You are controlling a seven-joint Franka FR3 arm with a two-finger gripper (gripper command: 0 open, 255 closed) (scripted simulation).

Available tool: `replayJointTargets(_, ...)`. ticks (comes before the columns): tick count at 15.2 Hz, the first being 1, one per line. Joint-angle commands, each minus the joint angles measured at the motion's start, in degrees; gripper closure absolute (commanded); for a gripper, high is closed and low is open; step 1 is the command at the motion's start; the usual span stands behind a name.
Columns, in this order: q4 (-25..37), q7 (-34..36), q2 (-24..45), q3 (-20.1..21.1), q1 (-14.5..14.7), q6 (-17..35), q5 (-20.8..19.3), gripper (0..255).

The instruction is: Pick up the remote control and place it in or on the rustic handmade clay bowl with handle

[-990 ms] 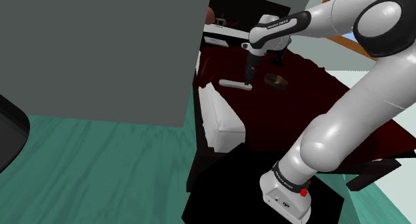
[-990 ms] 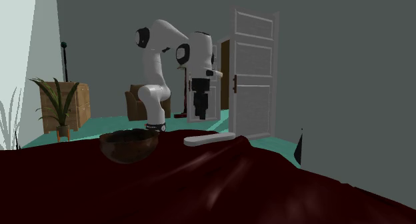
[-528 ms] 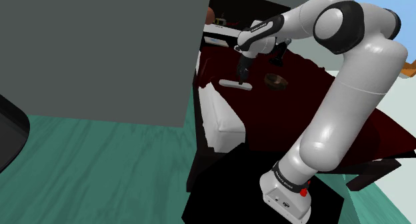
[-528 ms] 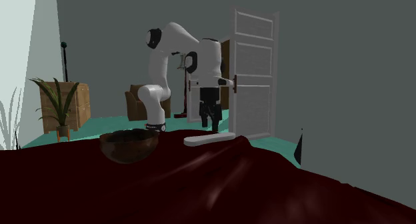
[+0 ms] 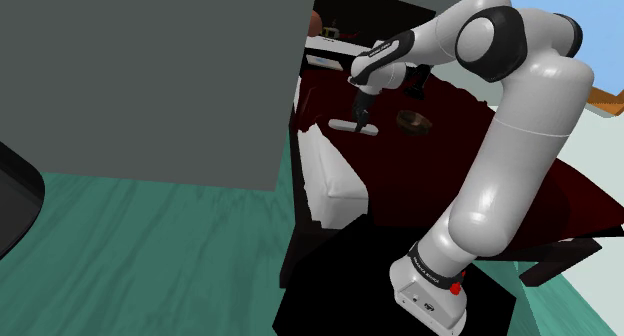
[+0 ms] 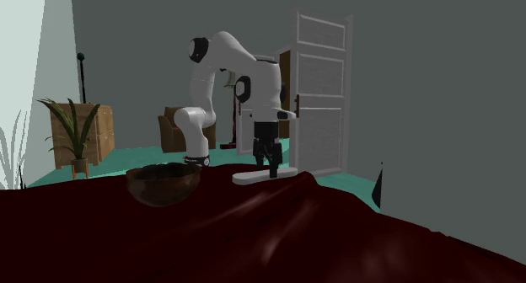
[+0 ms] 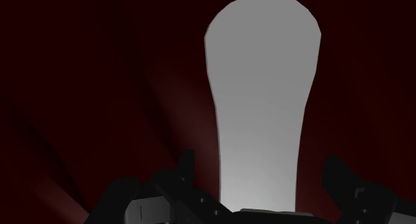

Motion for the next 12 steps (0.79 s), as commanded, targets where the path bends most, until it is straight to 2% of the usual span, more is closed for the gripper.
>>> replayJointTargets(1, -0.1, -0.03, 0.06, 0.03, -0.01, 0.18, 0.07, 0)
replayJointTargets(6, -0.1, -0.03, 0.06, 0.03, 0.0, 0.17, 0.06, 0)
replayJointTargets(7, -0.1, -0.03, 0.06, 0.03, 0.0, 0.17, 0.06, 255)
replayJointTargets(12, -0.1, -0.02, 0.05, 0.03, 0.0, 0.16, 0.06, 255)
